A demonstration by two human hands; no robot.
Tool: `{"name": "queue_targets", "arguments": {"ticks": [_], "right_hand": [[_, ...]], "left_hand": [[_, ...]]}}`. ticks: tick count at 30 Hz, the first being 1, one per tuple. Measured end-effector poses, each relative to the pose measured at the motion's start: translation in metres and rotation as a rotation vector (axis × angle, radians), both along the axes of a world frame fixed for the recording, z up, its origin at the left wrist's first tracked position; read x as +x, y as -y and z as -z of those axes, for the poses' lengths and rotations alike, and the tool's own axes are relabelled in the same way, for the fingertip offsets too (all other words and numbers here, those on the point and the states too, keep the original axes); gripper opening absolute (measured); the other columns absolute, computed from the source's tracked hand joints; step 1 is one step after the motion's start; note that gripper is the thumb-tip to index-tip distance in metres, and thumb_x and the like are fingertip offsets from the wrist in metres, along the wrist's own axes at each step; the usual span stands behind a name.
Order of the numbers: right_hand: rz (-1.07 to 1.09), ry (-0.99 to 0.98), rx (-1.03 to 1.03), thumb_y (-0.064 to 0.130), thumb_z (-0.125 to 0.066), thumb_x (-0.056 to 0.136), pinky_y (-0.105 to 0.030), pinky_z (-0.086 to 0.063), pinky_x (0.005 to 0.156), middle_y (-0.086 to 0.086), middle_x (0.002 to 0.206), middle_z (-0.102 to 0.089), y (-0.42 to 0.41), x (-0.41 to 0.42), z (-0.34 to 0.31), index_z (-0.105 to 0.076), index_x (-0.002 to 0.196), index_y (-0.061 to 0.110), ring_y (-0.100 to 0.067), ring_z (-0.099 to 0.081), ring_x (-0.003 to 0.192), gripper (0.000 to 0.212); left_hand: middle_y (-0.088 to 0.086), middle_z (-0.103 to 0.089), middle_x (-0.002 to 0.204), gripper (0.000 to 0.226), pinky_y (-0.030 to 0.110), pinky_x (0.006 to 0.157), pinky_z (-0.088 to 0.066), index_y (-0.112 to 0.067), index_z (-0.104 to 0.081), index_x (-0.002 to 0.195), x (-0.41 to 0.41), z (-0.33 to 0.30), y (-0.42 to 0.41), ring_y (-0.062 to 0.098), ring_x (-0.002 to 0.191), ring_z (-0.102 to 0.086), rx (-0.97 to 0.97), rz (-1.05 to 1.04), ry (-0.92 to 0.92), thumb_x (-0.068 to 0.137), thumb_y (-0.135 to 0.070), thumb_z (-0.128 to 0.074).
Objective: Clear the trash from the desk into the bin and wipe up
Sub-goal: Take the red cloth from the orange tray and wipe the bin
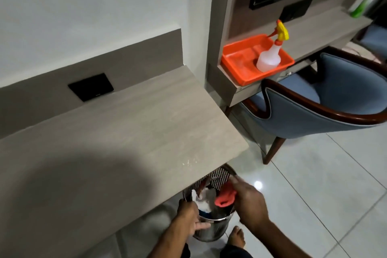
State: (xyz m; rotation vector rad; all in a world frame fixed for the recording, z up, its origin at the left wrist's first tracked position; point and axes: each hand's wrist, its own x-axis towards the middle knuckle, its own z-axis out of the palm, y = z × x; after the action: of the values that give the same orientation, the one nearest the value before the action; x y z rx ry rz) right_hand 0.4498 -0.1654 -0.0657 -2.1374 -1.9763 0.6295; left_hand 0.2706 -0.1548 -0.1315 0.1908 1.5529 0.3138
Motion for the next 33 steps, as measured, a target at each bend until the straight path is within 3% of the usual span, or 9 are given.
{"name": "queue_targets", "arguments": {"ticks": [3, 6, 10, 14, 18, 21, 23, 28, 33], "right_hand": [[0.418, -0.181, 0.27, 0.011, -0.051, 0.081, -0.033, -0.055, 0.086, -0.008, 0.114, -0.074, -0.039, -0.004, -0.023, -0.064, 0.124, 0.023, -0.029, -0.071, 0.099, 0.047], [0.424, -0.182, 0.353, 0.003, -0.056, 0.079, -0.038, -0.05, 0.097, -0.015, 0.13, -0.065, -0.098, -0.026, -0.039, -0.059, 0.133, 0.015, -0.031, -0.064, 0.112, 0.055], [-0.059, 0.126, -0.037, 0.021, -0.051, 0.086, -0.046, -0.033, 0.114, -0.022, 0.143, -0.048, -0.109, -0.096, -0.016, -0.048, 0.14, 0.012, -0.041, -0.045, 0.131, 0.054], [-0.521, 0.202, 0.037, 0.014, -0.054, 0.073, -0.052, -0.053, 0.095, -0.018, 0.121, -0.07, -0.064, -0.129, 0.0, -0.073, 0.113, 0.013, -0.041, -0.066, 0.11, 0.044], [-0.716, 0.19, 0.081, 0.028, -0.073, 0.068, -0.046, -0.056, 0.092, -0.007, 0.12, -0.072, -0.026, -0.088, 0.006, -0.075, 0.11, 0.02, -0.03, -0.069, 0.109, 0.043], [-0.682, 0.167, 0.169, 0.027, -0.056, 0.079, -0.04, -0.059, 0.088, 0.0, 0.117, -0.074, -0.019, -0.052, 0.009, -0.076, 0.104, 0.027, -0.025, -0.071, 0.106, 0.032], [-0.643, 0.177, 0.17, 0.029, -0.071, 0.073, -0.037, -0.06, 0.084, 0.006, 0.109, -0.076, -0.011, -0.031, 0.009, -0.077, 0.097, 0.032, -0.022, -0.073, 0.102, 0.025], [-0.215, 0.057, 0.037, 0.017, -0.096, 0.032, -0.045, -0.06, 0.082, -0.002, 0.102, -0.078, 0.011, 0.021, 0.036, -0.081, 0.094, 0.022, -0.028, -0.074, 0.094, 0.064], [0.207, -0.13, 0.022, -0.005, -0.073, 0.057, -0.055, -0.053, 0.093, -0.017, 0.117, -0.072, 0.021, 0.051, 0.115, -0.075, 0.111, 0.007, -0.041, -0.066, 0.111, 0.055]], "left_hand": [[0.019, -0.075, 0.105, 0.035, 0.037, 0.048, -0.06, -0.008, -0.064, 0.119, -0.006, 0.0, -0.004, 0.035, 0.078, -0.074, -0.012, 0.005, -0.036, 0.099, -0.014, -0.035], [0.022, -0.071, 0.116, 0.035, 0.036, 0.047, -0.06, -0.008, -0.06, 0.124, -0.013, -0.003, -0.003, 0.035, 0.075, -0.073, -0.011, 0.022, -0.056, 0.1, -0.018, -0.036], [0.019, -0.074, 0.112, 0.031, 0.037, 0.049, -0.061, -0.012, -0.065, 0.118, -0.024, -0.011, 0.0, 0.036, 0.086, -0.075, -0.019, 0.034, -0.034, 0.098, -0.029, -0.049], [0.015, -0.075, 0.102, 0.023, 0.041, 0.059, -0.063, -0.011, -0.066, 0.112, -0.034, -0.016, -0.001, 0.033, 0.092, -0.073, -0.011, 0.095, -0.027, 0.095, -0.018, -0.053], [0.006, -0.074, 0.092, 0.038, 0.033, 0.052, -0.059, -0.016, -0.067, 0.109, -0.044, -0.021, 0.006, 0.024, 0.081, -0.07, 0.042, 0.081, -0.004, 0.098, -0.046, -0.047], [0.006, -0.074, 0.099, 0.029, 0.036, 0.055, -0.06, -0.019, -0.065, 0.113, -0.044, -0.016, 0.003, 0.022, 0.082, -0.069, 0.055, 0.111, 0.008, 0.097, -0.034, -0.047], [0.012, -0.073, 0.113, 0.031, 0.041, 0.057, -0.06, -0.015, -0.062, 0.119, -0.041, -0.013, 0.001, 0.024, 0.082, -0.069, 0.026, 0.113, -0.011, 0.098, -0.022, -0.041], [0.01, -0.069, 0.116, 0.043, 0.049, 0.062, -0.065, -0.022, -0.047, 0.117, -0.019, 0.015, 0.003, 0.033, 0.087, -0.073, 0.013, 0.133, -0.044, 0.093, -0.057, -0.05], [0.005, -0.071, 0.119, 0.045, 0.054, 0.068, -0.064, -0.036, -0.058, 0.117, 0.02, 0.079, 0.014, 0.035, 0.093, -0.073, -0.068, 0.122, -0.092, 0.087, -0.068, -0.052]]}}
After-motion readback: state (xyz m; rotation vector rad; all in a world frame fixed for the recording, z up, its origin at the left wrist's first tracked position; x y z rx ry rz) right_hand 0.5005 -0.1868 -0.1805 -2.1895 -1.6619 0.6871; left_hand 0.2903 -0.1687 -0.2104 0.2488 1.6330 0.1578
